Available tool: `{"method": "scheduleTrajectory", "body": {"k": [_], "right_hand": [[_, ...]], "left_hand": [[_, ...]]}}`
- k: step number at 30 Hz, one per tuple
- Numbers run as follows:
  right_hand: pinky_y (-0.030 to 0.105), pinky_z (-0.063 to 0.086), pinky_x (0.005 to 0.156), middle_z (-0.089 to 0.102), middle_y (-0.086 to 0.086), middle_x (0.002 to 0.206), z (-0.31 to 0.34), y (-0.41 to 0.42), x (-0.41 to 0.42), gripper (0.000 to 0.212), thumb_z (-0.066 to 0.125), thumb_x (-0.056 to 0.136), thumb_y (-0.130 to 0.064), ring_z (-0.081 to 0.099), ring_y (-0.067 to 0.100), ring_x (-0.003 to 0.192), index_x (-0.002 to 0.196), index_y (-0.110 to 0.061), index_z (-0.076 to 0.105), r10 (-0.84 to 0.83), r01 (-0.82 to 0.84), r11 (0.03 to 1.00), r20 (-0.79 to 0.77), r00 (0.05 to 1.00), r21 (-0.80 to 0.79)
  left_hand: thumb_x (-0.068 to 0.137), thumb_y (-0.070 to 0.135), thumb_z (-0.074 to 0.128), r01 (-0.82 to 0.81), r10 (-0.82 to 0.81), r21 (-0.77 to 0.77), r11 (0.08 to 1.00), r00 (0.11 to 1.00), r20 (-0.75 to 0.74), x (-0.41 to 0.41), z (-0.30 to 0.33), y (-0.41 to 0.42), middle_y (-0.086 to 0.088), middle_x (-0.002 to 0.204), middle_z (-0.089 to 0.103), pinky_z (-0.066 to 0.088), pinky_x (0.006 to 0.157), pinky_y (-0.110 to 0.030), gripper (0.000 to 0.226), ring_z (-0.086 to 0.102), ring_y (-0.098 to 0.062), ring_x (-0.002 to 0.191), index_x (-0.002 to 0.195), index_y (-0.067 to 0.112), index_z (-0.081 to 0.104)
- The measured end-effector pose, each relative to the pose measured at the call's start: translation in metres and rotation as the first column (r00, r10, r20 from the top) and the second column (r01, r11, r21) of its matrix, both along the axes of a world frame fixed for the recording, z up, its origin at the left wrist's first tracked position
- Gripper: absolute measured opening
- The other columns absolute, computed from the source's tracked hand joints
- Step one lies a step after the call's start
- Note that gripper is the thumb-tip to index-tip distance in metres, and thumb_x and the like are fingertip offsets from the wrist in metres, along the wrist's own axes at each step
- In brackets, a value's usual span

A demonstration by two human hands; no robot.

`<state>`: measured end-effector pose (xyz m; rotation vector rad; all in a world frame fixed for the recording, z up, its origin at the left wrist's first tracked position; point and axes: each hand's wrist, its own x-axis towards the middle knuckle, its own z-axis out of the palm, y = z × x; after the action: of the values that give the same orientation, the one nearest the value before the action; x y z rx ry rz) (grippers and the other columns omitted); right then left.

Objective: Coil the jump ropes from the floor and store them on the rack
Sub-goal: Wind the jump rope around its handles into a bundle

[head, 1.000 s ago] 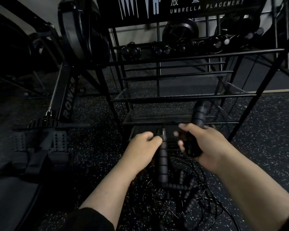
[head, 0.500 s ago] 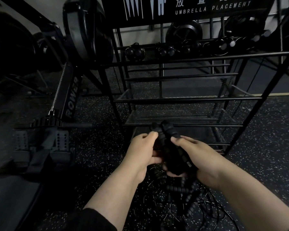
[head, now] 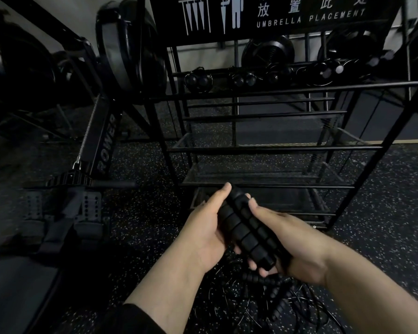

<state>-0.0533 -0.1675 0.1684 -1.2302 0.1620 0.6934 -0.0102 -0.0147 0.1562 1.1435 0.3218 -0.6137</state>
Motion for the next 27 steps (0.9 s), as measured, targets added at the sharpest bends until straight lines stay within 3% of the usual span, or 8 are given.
{"method": "scheduleTrajectory", "body": {"k": [5,9,13,15,17,20,24,27], "right_hand": [[0.041,0.059,0.072,0.066,0.027,0.114,-0.004,-0.005,0.001,0.075,0.035,0.097,-0.068,0.065,0.032,0.079,0.129,-0.009,0.068,0.041,-0.023,0.962,-0.063,0.997,0.271],[0.025,0.043,0.051,0.062,0.021,0.102,-0.005,-0.004,0.000,0.063,0.041,0.101,-0.057,0.051,0.021,0.064,0.134,-0.009,0.064,0.061,-0.046,0.954,-0.043,0.997,0.297],[0.024,0.023,0.050,0.058,0.017,0.089,-0.008,-0.006,0.000,0.059,0.047,0.100,-0.050,0.039,0.016,0.058,0.134,-0.005,0.061,-0.027,0.035,0.952,-0.032,0.999,0.305],[0.022,0.026,0.046,0.055,0.015,0.090,-0.007,-0.011,-0.001,0.056,0.045,0.101,-0.049,0.035,0.015,0.059,0.135,-0.009,0.063,-0.019,0.023,0.944,-0.015,1.000,0.329],[0.020,0.032,0.045,0.054,0.014,0.092,-0.009,-0.017,-0.003,0.055,0.041,0.104,-0.050,0.034,0.014,0.059,0.139,-0.012,0.061,0.037,-0.038,0.929,0.008,0.999,0.367],[0.019,0.036,0.047,0.052,0.013,0.097,-0.014,-0.025,-0.007,0.059,0.042,0.106,-0.053,0.039,0.011,0.060,0.148,-0.012,0.050,0.142,-0.148,0.879,0.048,0.989,0.453],[0.019,0.039,0.050,0.052,0.013,0.101,-0.020,-0.033,-0.010,0.060,0.039,0.108,-0.051,0.044,0.011,0.063,0.154,-0.012,0.041,0.186,-0.205,0.808,0.091,0.978,0.552],[0.020,0.038,0.052,0.051,0.014,0.102,-0.020,-0.036,-0.010,0.060,0.038,0.109,-0.049,0.041,0.012,0.064,0.155,-0.011,0.037,0.150,-0.190,0.759,0.118,0.982,0.623]], "left_hand": [[0.087,0.052,0.070,-0.193,0.192,0.005,0.981,0.979,0.066,0.001,0.006,-0.001,-0.006,0.102,0.077,0.034,0.041,-0.022,0.053,0.072,-0.023,0.077,0.122,0.012,0.072],[0.089,0.051,0.068,-0.219,0.220,-0.018,0.975,0.971,0.096,-0.001,0.015,-0.001,-0.006,0.099,0.077,0.041,0.039,-0.026,0.053,0.072,-0.025,0.070,0.123,0.010,0.069],[0.089,0.065,0.061,-0.189,0.134,0.208,0.960,0.958,0.254,0.002,0.018,0.009,-0.004,0.104,0.079,0.058,0.084,-0.040,0.058,0.074,-0.022,0.099,0.113,0.014,0.073],[0.094,0.071,0.048,-0.319,0.099,0.473,0.822,0.896,0.433,0.008,0.017,0.020,-0.004,0.093,0.078,0.057,0.085,-0.040,0.061,0.072,-0.017,0.091,0.100,0.017,0.074],[0.105,0.053,0.042,-0.507,0.102,0.505,0.699,0.769,0.631,0.015,0.014,0.030,0.000,0.096,0.074,0.056,0.089,-0.041,0.041,0.067,-0.012,0.092,0.101,0.023,0.070],[0.110,0.035,0.036,-0.398,-0.041,0.445,0.803,0.707,0.706,0.018,0.015,0.037,0.016,0.119,0.070,0.045,0.105,-0.023,0.034,0.060,0.003,0.115,0.125,0.032,0.067],[0.098,0.060,0.041,-0.206,-0.019,0.282,0.937,0.776,0.631,0.013,0.009,0.027,0.002,0.112,0.076,0.046,0.105,-0.034,0.051,0.068,-0.012,0.114,0.108,0.025,0.077],[0.094,0.062,0.042,-0.186,0.051,0.195,0.963,0.836,0.546,0.006,0.013,0.014,-0.002,0.082,0.070,0.048,0.063,-0.032,0.052,0.063,-0.015,0.067,0.097,0.019,0.071]]}}
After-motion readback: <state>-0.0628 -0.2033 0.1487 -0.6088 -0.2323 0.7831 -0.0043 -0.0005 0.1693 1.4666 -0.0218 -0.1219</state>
